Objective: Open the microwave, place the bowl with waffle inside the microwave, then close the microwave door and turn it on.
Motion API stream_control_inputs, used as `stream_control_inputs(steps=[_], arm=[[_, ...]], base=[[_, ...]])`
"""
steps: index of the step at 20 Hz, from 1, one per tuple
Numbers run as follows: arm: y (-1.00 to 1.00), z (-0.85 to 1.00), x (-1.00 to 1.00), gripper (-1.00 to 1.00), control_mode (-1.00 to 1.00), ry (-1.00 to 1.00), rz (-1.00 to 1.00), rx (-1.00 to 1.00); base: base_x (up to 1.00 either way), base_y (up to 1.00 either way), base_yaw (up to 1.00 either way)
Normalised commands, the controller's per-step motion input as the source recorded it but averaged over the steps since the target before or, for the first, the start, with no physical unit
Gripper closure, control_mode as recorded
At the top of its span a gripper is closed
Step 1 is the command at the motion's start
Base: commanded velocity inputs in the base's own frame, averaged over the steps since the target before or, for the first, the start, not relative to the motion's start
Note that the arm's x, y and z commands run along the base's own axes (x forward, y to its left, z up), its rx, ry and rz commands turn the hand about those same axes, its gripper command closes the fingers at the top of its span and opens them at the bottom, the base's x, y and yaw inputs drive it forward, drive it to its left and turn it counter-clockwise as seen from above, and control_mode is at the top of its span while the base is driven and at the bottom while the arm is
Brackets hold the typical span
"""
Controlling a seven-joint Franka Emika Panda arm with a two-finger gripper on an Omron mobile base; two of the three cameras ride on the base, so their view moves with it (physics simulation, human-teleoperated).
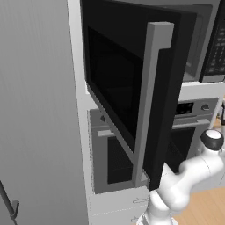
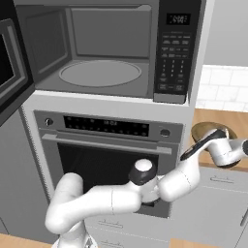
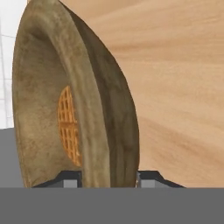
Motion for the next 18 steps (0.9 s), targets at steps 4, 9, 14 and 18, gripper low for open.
stream_control_inputs(steps=[4, 9, 14, 18], arm=[[-0.17, 0.00, -0.54, 1.00, -1.00, -0.03, 0.00, 0.04], [-0.10, 0.09, -0.51, 1.00, -1.00, 0.00, 0.00, 0.01], [-0.12, 0.03, -0.68, 1.00, -1.00, -0.01, 0.00, 0.04], [-0.15, 0.00, -0.46, 1.00, -1.00, 0.00, 0.00, 0.02]], base=[[0.00, 0.00, 0.00], [0.00, 0.00, 0.00], [0.00, 0.00, 0.00], [0.00, 0.00, 0.00]])
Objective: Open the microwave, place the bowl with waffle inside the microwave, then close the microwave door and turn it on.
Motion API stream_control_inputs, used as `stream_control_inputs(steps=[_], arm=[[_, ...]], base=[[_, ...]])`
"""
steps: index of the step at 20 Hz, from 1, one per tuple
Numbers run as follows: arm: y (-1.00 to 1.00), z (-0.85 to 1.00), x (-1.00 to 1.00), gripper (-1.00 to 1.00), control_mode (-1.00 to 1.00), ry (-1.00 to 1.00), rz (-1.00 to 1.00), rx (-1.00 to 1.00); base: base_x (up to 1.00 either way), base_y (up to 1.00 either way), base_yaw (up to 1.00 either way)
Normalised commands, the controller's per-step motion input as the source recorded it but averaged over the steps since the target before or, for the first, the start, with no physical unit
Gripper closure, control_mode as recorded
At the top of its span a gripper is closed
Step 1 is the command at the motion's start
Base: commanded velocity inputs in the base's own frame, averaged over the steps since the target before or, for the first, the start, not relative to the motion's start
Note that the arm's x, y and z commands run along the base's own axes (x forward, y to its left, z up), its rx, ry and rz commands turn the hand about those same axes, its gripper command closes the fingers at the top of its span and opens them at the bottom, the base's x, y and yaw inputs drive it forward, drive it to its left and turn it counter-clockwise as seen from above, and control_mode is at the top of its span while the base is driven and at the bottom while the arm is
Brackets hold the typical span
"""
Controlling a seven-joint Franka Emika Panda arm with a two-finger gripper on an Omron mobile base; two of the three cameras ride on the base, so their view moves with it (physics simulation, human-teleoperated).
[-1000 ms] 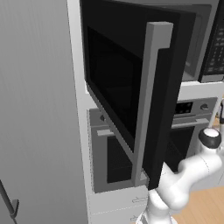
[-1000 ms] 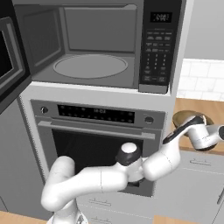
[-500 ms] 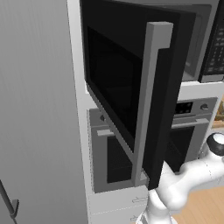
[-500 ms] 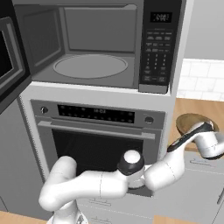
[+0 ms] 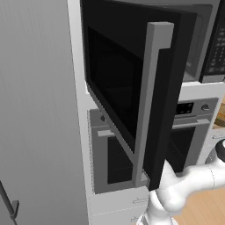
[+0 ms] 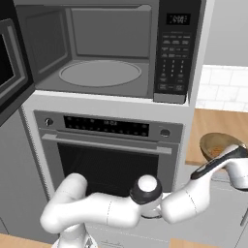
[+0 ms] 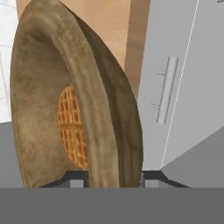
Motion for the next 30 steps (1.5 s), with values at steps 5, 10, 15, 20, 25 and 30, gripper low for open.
stream_control_inputs(steps=[5, 10, 15, 20, 25, 30], arm=[[-0.27, 0.00, -0.74, 1.00, -1.00, -0.01, 0.00, 0.06], [-0.33, 0.00, -1.00, 1.00, -1.00, -0.01, 0.00, 0.09], [-0.32, 0.00, -1.00, 1.00, -1.00, -0.02, 0.00, 0.07], [-0.18, 0.00, -1.00, 1.00, -1.00, -0.02, 0.00, 0.05], [-0.07, 0.00, -1.00, 1.00, -1.00, -0.05, 0.00, 0.04], [0.30, 0.00, -0.51, 1.00, -1.00, -0.03, 0.00, 0.01]], base=[[0.00, 0.00, 0.00], [0.00, 0.00, 0.00], [0.00, 0.00, 0.00], [0.00, 0.00, 0.00], [0.00, 0.00, 0.00], [0.00, 0.00, 0.00]])
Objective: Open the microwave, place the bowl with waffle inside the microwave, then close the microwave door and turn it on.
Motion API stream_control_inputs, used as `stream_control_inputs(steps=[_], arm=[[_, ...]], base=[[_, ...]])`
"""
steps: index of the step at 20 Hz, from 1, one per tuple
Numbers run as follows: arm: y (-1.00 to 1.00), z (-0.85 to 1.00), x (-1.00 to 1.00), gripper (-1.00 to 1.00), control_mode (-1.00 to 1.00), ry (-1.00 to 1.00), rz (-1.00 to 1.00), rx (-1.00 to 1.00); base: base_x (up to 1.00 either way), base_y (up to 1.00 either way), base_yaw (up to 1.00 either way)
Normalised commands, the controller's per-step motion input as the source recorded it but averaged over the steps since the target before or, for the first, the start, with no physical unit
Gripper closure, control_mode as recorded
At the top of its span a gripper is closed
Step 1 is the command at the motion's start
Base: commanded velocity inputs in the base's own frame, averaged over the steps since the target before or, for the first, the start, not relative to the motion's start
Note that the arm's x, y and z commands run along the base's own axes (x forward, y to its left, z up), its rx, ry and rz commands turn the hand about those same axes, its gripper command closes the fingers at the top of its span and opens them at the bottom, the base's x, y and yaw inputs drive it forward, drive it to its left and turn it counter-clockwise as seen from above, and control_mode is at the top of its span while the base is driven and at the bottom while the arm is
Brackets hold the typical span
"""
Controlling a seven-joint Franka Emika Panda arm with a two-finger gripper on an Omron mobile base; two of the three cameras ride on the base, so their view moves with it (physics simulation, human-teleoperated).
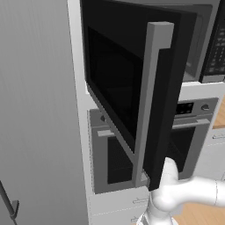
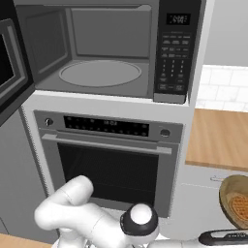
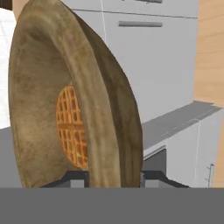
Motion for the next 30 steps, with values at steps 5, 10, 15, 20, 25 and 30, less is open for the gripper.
stream_control_inputs(steps=[5, 10, 15, 20, 25, 30], arm=[[0.89, -0.02, 0.01, 1.00, -1.00, -0.13, 0.00, 0.03], [0.76, 0.00, 0.00, 1.00, -1.00, -0.28, -0.07, 0.05], [0.94, 0.00, 0.25, 1.00, -1.00, -0.14, -0.45, 0.02], [0.89, 0.02, 0.26, 1.00, -1.00, -0.17, -0.46, 0.00], [0.97, 0.27, 0.11, 1.00, -1.00, -0.06, -0.39, 0.00], [1.00, 0.32, 0.04, 1.00, -1.00, -0.03, -0.28, -0.06]], base=[[0.00, 0.00, 0.00], [0.00, 0.00, 0.00], [0.00, 0.00, 0.00], [0.00, 0.00, 0.00], [0.00, 0.00, 0.00], [0.00, 0.00, 0.00]])
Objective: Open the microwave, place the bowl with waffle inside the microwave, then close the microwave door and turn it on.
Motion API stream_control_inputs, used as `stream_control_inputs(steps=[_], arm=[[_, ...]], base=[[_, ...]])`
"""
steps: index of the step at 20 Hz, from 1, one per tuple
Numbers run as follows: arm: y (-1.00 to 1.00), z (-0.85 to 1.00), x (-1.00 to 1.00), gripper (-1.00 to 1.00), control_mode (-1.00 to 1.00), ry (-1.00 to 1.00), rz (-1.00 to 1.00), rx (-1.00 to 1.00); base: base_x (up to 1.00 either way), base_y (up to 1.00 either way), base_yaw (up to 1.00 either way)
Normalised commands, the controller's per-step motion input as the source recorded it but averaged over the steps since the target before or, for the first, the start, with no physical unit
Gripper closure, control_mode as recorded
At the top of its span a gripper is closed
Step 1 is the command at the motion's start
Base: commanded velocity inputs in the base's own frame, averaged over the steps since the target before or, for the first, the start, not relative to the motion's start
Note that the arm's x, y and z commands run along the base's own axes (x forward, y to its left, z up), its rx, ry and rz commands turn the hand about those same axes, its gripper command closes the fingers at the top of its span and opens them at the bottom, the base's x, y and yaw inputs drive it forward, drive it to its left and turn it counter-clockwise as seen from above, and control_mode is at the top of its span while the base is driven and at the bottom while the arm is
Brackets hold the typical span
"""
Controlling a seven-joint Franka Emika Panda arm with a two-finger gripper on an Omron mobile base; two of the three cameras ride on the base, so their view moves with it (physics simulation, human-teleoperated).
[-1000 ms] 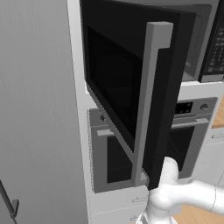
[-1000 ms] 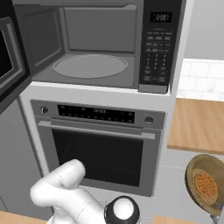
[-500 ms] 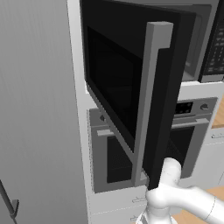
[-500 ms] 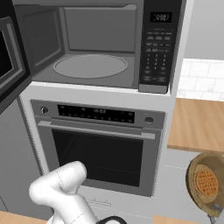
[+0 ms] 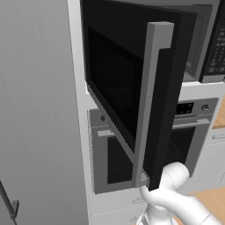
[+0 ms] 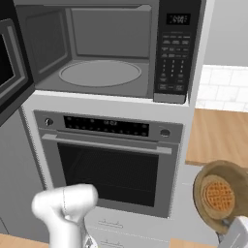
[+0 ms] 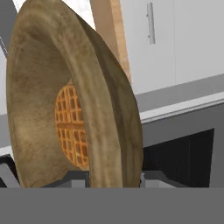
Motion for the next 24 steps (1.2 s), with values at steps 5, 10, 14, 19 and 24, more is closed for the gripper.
stream_control_inputs(steps=[5, 10, 14, 19, 24], arm=[[0.97, 0.54, 0.08, 1.00, -1.00, -0.02, -0.06, -0.04], [0.84, 0.84, 0.30, 1.00, -1.00, 0.14, 0.01, -0.03], [0.81, 0.86, 0.28, 1.00, -1.00, 0.14, 0.06, -0.02], [0.84, 0.81, 0.19, 1.00, -1.00, 0.05, 0.04, -0.01], [0.91, 0.68, 0.00, 1.00, -1.00, 0.00, 0.00, -0.05]], base=[[0.00, 0.00, 0.00], [0.00, 0.00, 0.00], [0.00, 0.00, 0.00], [0.00, 0.00, 0.00], [0.00, 0.00, 0.00]])
